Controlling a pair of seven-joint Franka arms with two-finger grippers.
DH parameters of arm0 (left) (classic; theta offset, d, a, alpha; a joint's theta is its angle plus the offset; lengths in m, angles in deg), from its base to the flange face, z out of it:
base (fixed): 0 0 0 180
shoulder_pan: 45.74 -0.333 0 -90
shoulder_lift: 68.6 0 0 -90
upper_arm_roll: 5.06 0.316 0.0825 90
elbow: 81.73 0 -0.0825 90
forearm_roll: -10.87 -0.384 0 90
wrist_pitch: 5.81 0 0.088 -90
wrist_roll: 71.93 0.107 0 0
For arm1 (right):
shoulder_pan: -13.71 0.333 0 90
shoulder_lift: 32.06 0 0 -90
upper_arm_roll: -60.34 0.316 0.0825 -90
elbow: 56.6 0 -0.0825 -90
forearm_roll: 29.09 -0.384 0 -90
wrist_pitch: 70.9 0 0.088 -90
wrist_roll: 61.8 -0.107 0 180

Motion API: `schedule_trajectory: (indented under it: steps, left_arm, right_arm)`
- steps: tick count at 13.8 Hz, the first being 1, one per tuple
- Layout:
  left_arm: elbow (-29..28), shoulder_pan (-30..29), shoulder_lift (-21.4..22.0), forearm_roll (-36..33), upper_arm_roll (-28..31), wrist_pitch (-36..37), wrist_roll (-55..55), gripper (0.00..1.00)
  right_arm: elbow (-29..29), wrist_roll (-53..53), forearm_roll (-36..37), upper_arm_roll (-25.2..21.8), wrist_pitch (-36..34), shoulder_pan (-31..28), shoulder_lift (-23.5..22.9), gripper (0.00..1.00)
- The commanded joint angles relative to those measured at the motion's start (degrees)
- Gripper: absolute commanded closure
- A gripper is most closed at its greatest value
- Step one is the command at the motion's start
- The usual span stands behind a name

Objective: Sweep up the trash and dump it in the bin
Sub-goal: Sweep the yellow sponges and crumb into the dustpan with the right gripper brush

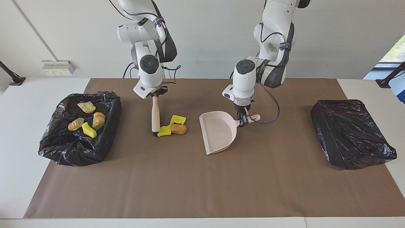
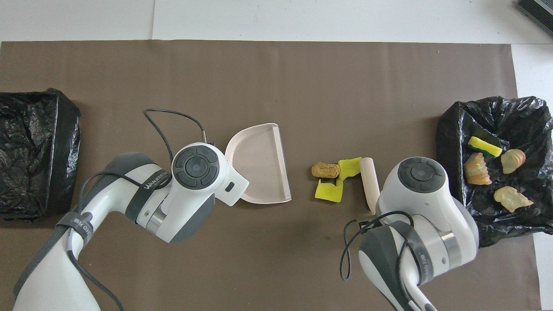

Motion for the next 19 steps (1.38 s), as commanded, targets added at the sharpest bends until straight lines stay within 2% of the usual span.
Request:
schedule_trajectory:
  steps: [1, 5, 7, 9, 10, 12, 15, 17, 19]
  left_arm:
    - [-2.59, 0.45, 2.03, 0.45, 0.57, -1.67, 0.91, 1.0]
    - [-2.68, 0.19, 1.94, 0.45, 0.57, -1.75, 0.91, 1.0]
    - [-2.59, 0.27, 2.03, 0.45, 0.57, -1.76, 0.91, 1.0]
    - [-2.59, 0.27, 2.03, 0.45, 0.57, -1.76, 0.82, 1.0]
    - [-2.59, 0.36, 2.03, 0.45, 0.57, -1.76, 0.82, 1.0]
    - [-2.59, 0.45, 1.94, 0.45, 0.57, -1.76, 0.82, 1.0]
    - [-2.59, 0.45, 1.94, 0.45, 0.57, -1.76, 0.82, 1.0]
    - [-2.24, -0.08, 1.77, 0.45, 0.57, -1.93, 1.0, 1.0]
    - [-0.49, -1.04, 1.16, 0.27, 0.83, -1.41, 2.05, 1.0]
  right_arm:
    - [-1.26, -1.59, -7.39, 0.15, 2.4, 3.21, -1.24, 1.0]
    - [-3.53, -8.0, -16.8, 0.23, 11.45, 12.87, -5.88, 1.0]
    - [-6.87, -8.18, -21.9, 0.23, 12.52, 13.41, -7.82, 1.0]
    - [-11.69, -11.06, -22.8, 0.23, 11.3, 14.11, -9.84, 1.0]
    - [-14.16, -12.56, -22.28, 0.15, 9.46, 14.2, -10.11, 1.0]
    - [-17.94, -12.23, -19.57, -0.46, 1.23, 11.76, -9.33, 1.0]
    - [-23.31, -11.62, -9.03, -0.12, -8.63, 8.15, -8.62, 1.0]
    - [-24.03, -9.33, -3.06, -0.2, -12.16, 8.14, -8.45, 1.0]
    - [-21.15, -7.76, -0.74, -0.2, -12.79, 7.79, -6.7, 1.0]
